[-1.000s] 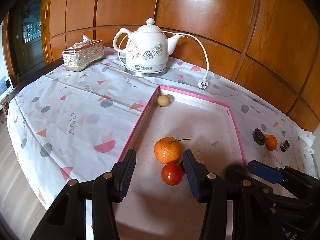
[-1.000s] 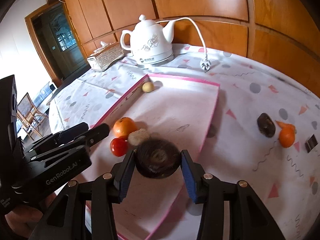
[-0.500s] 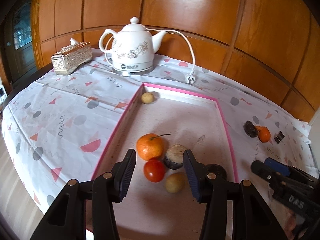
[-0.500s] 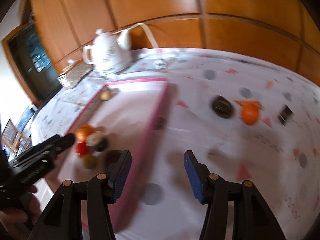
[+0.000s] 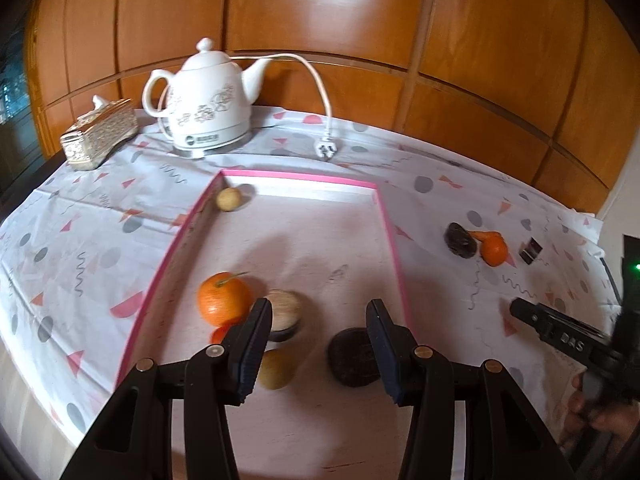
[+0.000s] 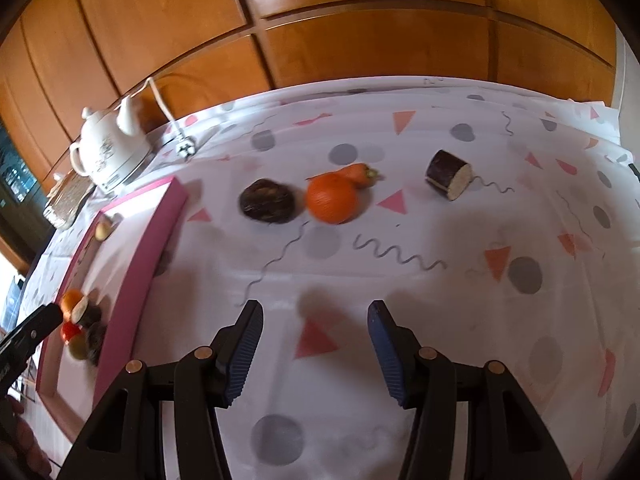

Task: Organize fruits
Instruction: 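Move both open tools back toward the remaining fruits on the cloth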

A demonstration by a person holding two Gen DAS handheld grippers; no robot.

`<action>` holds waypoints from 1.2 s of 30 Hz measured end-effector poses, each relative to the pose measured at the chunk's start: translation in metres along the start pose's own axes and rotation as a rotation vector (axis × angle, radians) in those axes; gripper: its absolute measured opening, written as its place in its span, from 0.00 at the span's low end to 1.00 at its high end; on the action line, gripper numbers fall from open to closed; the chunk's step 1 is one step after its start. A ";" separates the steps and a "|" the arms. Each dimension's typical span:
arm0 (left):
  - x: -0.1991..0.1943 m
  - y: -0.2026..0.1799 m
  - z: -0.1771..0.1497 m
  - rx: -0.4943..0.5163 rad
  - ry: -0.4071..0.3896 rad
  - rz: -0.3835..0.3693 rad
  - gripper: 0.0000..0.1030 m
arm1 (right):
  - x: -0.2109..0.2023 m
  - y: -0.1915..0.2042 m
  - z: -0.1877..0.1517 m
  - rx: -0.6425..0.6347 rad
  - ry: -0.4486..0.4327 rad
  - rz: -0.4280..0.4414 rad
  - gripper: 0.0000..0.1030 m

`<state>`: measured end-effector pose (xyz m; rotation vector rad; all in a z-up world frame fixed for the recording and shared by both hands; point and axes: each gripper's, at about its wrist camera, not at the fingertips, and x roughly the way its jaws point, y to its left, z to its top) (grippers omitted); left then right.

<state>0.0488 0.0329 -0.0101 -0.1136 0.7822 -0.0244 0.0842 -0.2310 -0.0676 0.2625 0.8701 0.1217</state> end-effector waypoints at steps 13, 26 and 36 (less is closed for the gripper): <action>0.016 -0.045 0.017 0.052 0.003 -0.060 0.52 | 0.022 -0.009 0.029 -0.007 -0.008 -0.046 0.54; 0.058 -0.096 0.045 0.076 0.043 -0.107 0.52 | 0.035 -0.006 0.049 -0.037 -0.036 -0.068 0.54; 0.093 -0.115 0.055 0.076 0.085 -0.112 0.52 | 0.029 -0.029 0.046 0.039 -0.089 -0.111 0.54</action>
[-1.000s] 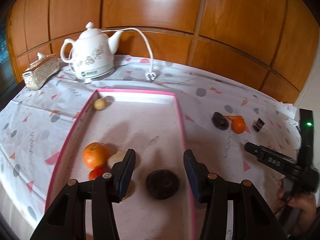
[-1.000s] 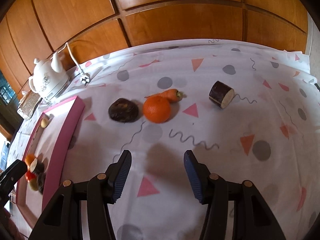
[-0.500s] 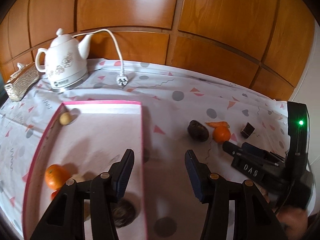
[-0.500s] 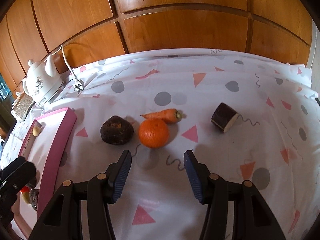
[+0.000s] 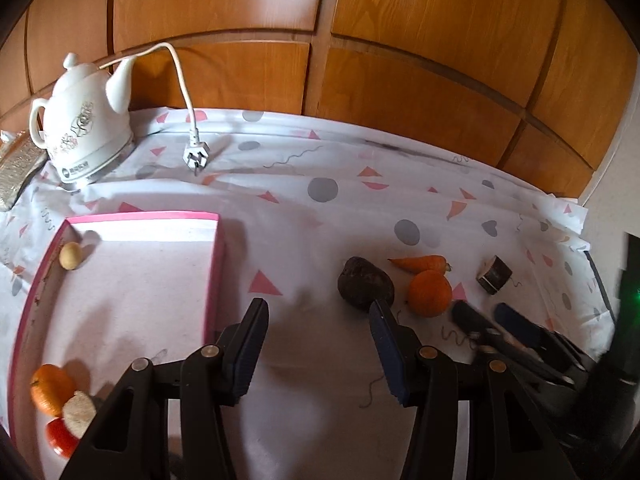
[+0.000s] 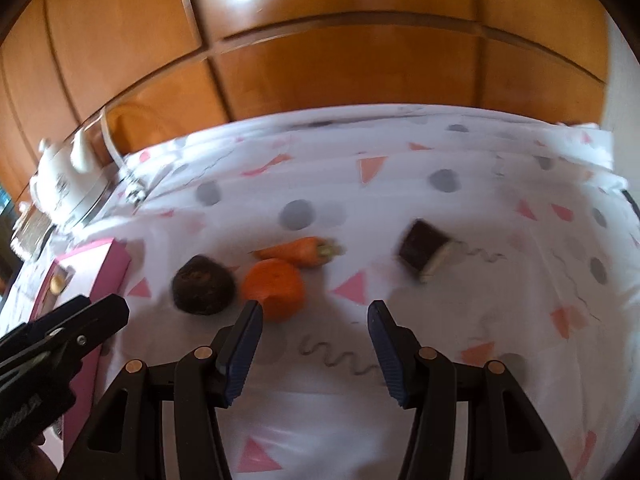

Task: Organize fruits
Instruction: 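Move both open tools back toward the remaining fruits on the cloth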

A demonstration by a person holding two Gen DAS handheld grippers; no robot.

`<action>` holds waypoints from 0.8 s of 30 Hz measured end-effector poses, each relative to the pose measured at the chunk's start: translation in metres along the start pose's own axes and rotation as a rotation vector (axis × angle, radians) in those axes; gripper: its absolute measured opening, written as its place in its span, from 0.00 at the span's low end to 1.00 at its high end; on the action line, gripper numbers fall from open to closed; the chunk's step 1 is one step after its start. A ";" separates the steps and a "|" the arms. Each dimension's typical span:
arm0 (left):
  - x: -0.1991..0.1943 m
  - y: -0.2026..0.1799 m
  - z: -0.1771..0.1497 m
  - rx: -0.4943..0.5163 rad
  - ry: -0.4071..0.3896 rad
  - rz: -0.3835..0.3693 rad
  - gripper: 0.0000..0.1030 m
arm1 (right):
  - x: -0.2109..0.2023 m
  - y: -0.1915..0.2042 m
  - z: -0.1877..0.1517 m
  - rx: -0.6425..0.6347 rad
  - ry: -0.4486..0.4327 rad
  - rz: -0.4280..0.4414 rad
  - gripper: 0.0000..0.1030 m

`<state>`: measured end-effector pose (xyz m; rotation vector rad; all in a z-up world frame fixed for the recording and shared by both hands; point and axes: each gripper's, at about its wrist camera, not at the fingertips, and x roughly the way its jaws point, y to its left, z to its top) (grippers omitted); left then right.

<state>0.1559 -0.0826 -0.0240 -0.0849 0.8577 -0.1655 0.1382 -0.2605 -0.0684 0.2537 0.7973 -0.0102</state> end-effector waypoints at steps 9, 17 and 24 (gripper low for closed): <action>0.021 -0.007 0.007 -0.023 0.007 -0.011 0.64 | 0.004 -0.049 0.014 0.142 -0.020 -0.106 0.54; 0.040 -0.016 0.014 0.004 0.012 0.010 0.65 | 0.029 -0.047 0.030 0.123 0.010 -0.122 0.54; 0.057 -0.013 0.017 -0.021 0.030 0.002 0.65 | 0.049 -0.051 0.035 0.108 0.030 -0.147 0.54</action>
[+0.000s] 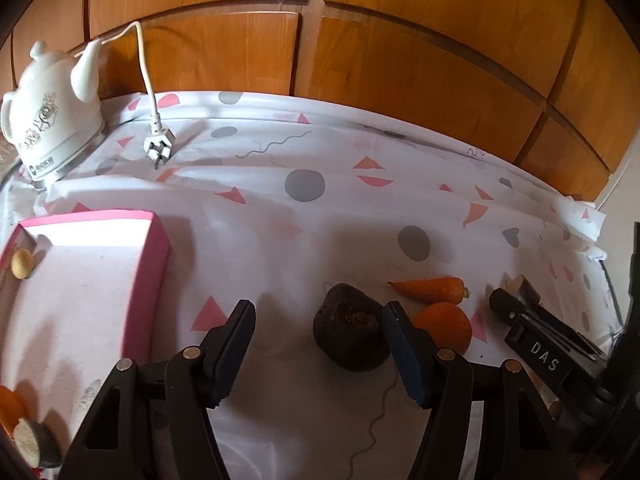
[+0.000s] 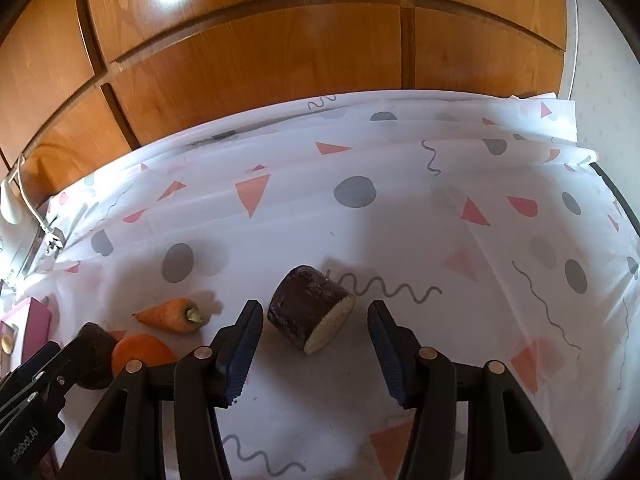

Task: Organize fruits
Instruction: 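Move both open tools back toward the remaining fruits on the cloth, then grasp another dark round fruit with the left tool while the right tool grasps the dark cylinder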

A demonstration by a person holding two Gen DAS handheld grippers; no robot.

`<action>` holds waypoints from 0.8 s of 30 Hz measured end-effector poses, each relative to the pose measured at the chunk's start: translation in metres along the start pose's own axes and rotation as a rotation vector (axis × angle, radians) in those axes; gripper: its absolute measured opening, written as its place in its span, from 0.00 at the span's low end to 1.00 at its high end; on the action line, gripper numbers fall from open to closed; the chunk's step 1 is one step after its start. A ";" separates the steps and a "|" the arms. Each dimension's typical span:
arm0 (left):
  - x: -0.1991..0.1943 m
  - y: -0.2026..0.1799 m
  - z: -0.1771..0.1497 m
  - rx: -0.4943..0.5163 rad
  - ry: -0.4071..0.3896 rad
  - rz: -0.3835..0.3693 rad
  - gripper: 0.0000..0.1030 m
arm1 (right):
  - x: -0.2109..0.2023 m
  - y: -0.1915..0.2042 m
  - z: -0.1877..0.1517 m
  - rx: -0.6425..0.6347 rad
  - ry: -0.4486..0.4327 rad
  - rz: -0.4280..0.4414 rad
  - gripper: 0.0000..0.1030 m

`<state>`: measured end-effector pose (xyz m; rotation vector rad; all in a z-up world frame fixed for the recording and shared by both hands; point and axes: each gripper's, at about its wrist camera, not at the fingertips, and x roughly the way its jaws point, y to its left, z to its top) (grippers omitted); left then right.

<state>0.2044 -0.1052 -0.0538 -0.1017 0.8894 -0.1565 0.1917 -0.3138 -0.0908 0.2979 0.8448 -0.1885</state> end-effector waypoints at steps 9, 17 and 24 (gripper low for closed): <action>0.001 -0.007 -0.003 0.017 -0.003 -0.107 0.32 | -0.002 0.005 0.000 -0.056 0.003 0.001 0.41; -0.019 0.004 -0.018 -0.013 0.017 -0.171 0.24 | -0.027 0.004 -0.018 -0.111 0.007 0.032 0.41; -0.040 0.010 -0.042 -0.029 0.034 -0.199 0.23 | -0.049 0.008 -0.035 -0.142 -0.006 0.066 0.41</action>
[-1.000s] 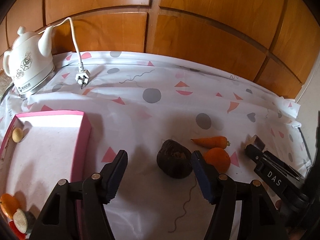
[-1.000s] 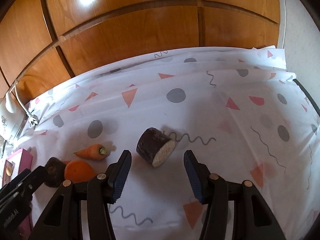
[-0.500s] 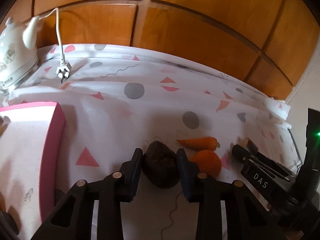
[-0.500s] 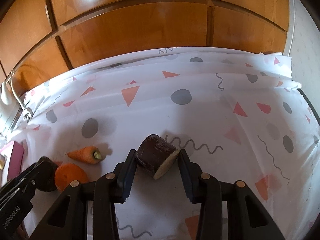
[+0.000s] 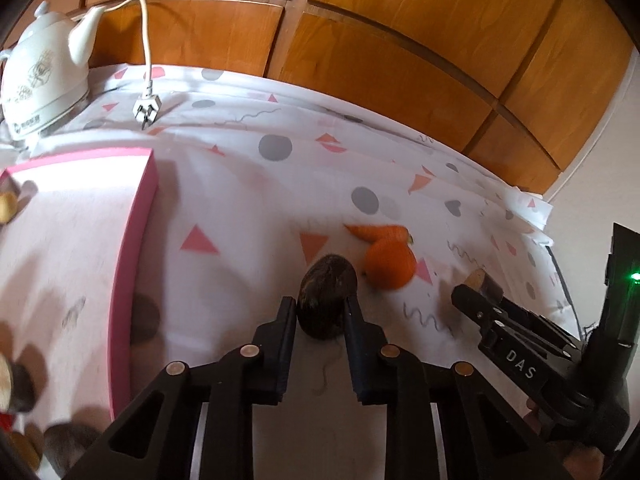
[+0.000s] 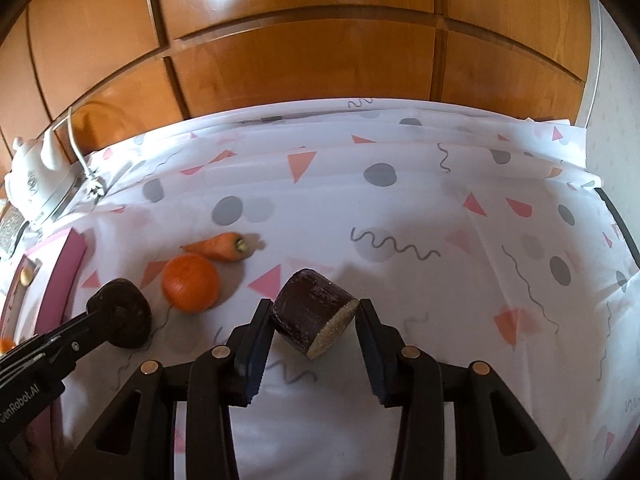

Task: Organize fruits
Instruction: 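Grasp another dark round fruit with the left tool while the right tool grasps the dark cylinder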

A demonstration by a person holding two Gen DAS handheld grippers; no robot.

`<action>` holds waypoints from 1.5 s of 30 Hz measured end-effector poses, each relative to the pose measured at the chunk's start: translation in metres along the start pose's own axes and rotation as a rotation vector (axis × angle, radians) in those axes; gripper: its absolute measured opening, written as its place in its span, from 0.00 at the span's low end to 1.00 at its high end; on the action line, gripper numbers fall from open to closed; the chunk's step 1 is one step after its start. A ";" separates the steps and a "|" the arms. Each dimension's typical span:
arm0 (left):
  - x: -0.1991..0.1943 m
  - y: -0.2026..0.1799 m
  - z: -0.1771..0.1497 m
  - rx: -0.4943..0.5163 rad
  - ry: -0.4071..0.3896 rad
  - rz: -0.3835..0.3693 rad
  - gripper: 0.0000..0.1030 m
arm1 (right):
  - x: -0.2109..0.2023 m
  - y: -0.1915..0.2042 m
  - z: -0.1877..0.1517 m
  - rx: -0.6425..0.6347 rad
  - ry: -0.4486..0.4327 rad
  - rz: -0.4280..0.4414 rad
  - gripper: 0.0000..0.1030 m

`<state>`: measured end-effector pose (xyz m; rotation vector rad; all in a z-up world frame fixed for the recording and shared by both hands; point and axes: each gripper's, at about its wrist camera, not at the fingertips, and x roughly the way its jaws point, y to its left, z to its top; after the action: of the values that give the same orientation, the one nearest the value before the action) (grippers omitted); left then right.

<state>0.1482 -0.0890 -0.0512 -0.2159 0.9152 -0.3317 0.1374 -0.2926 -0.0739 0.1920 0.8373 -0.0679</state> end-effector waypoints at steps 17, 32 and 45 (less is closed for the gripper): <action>0.005 0.001 0.010 0.020 -0.013 0.107 0.55 | 0.007 -0.002 -0.021 0.017 0.009 0.015 0.41; 0.025 -0.001 0.006 0.086 -0.024 0.189 0.50 | 0.010 0.002 -0.022 -0.008 0.011 -0.011 0.42; 0.029 -0.005 0.002 0.116 -0.033 0.224 0.49 | 0.011 0.005 -0.024 -0.030 0.006 -0.036 0.42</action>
<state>0.1654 -0.1040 -0.0698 -0.0118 0.8748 -0.1727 0.1281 -0.2829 -0.0971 0.1485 0.8471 -0.0887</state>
